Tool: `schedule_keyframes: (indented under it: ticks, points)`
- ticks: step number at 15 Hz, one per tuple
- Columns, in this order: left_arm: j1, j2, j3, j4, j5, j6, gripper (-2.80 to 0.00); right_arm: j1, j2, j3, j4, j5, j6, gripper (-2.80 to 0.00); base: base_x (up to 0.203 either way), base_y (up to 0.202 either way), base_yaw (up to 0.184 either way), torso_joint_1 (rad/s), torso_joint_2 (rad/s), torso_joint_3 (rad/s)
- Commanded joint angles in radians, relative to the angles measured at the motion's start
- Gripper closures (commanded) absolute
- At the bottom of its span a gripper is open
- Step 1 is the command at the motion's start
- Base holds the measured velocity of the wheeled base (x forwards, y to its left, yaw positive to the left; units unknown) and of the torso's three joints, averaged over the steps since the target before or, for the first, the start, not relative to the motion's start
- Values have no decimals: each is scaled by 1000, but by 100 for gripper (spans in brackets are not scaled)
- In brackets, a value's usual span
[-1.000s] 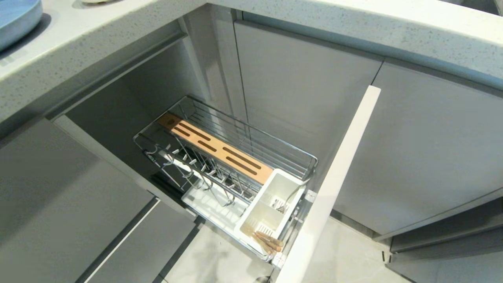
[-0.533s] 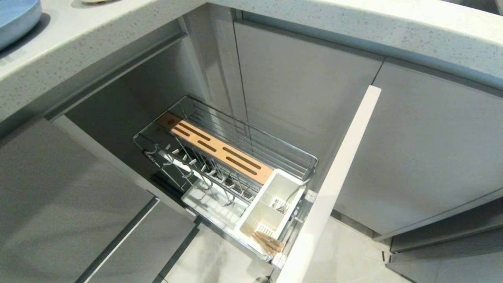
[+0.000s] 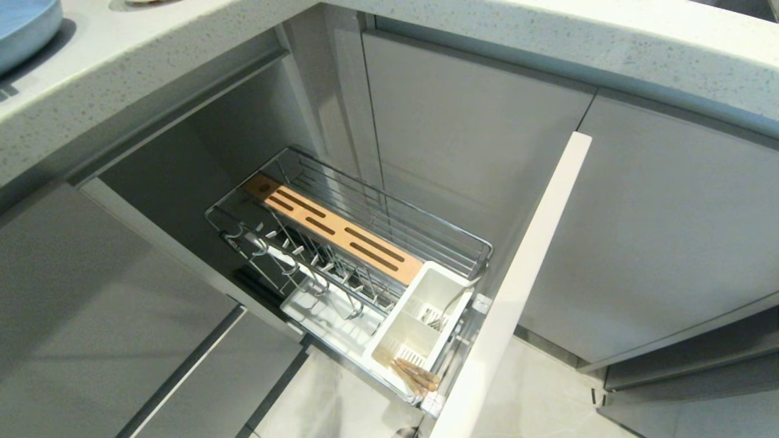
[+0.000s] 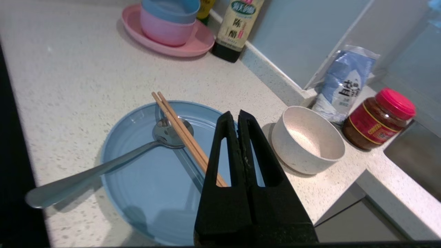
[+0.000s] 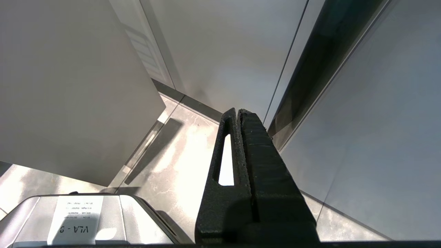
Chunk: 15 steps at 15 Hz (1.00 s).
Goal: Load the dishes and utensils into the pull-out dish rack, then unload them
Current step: Pick up the chopsticks and place it in the cupboard
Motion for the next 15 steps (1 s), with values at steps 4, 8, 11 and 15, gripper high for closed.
schedule_keyframes:
  ticks: [4, 8, 11, 15]
  points:
    - [-40, 71, -141, 232, 56, -73, 0, 0, -4, 2, 0, 0, 1, 0, 0, 0, 0, 0, 0, 0]
    - [-51, 107, -226, 369, 56, -141, 0, 0, -4, 2, 0, 0, 0, 0, 0, 0, 0, 0, 0, 0]
    - [-78, 149, -302, 488, 57, -195, 0, 0, -4, 2, 0, 0, 0, 0, 0, 0, 0, 0, 0, 0]
    - [-133, 199, -312, 539, 57, -208, 0, 0, -4, 2, 0, 0, 1, 0, 0, 0, 0, 0, 0, 0]
